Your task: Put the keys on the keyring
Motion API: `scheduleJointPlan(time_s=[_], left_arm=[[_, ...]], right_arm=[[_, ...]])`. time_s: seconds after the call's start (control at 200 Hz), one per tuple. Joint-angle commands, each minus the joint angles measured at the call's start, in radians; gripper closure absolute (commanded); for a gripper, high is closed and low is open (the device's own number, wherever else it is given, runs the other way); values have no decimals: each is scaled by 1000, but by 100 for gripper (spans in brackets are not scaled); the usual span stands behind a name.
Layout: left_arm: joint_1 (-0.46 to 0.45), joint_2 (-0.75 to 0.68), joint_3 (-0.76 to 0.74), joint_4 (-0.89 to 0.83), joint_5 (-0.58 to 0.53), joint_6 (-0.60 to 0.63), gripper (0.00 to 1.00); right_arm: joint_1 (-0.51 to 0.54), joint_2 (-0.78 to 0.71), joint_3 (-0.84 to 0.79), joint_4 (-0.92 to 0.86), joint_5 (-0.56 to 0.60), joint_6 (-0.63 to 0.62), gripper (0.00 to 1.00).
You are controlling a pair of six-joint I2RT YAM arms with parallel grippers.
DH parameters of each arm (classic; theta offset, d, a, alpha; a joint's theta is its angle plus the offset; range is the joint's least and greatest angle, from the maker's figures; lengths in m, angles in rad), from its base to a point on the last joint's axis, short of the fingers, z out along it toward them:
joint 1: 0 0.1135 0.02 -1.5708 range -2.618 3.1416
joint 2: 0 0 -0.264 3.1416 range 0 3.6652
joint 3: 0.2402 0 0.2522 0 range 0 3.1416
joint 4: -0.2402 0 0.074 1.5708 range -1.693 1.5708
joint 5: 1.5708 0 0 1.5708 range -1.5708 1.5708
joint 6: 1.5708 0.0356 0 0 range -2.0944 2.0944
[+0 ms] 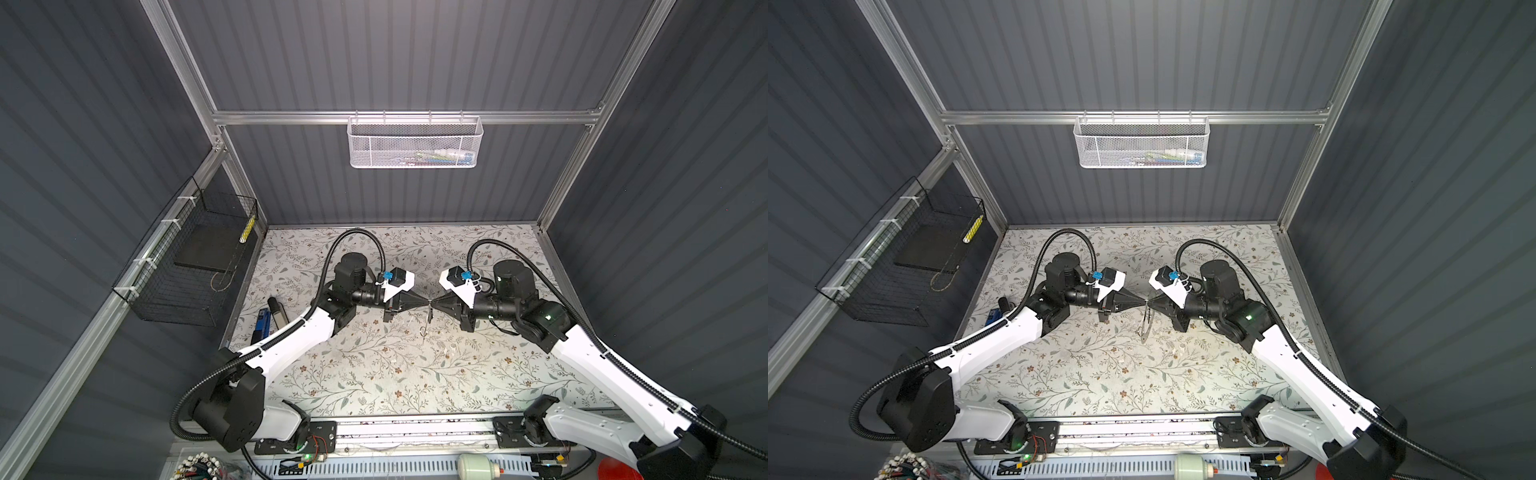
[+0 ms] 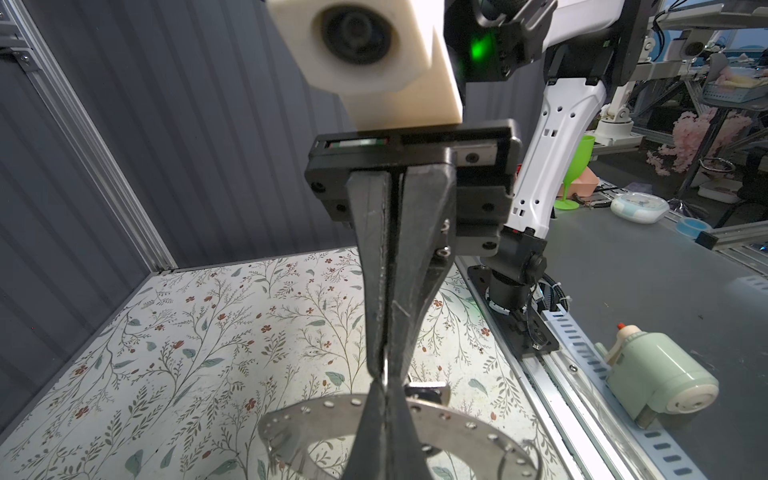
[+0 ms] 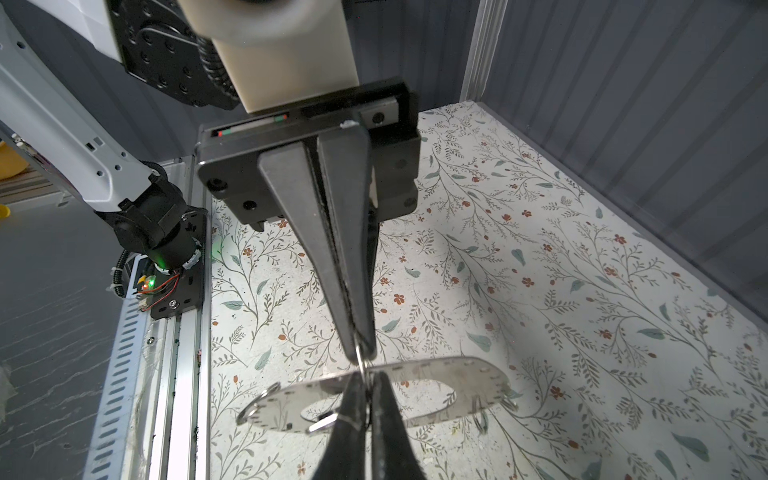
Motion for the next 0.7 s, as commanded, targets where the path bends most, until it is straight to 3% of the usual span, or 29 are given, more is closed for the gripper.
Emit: scheduleJointPlan(time_s=[0.0,0.245,0.34,0.38,0.515,0.695], left_arm=[[1,5,44,-32,37,50,100],[1,14,82,-149,40,136,100],[0,8,127,-278,-9,221,70],[0,4,159,-368,-36,289,65],[-5,-18,238,-583,-129,473,63],[-52,-26,283,-686,-212,552,65]], right_arm=[[2,3,12,-1,-24,-4,98],[1,1,16,-33,-29,-36,100],[1,-1,21,-69,-28,-38,100],[1,-3,21,-74,-31,-38,100],[0,-3,32,-171,-51,-29,100],[0,14,63,-236,-52,-24,100]])
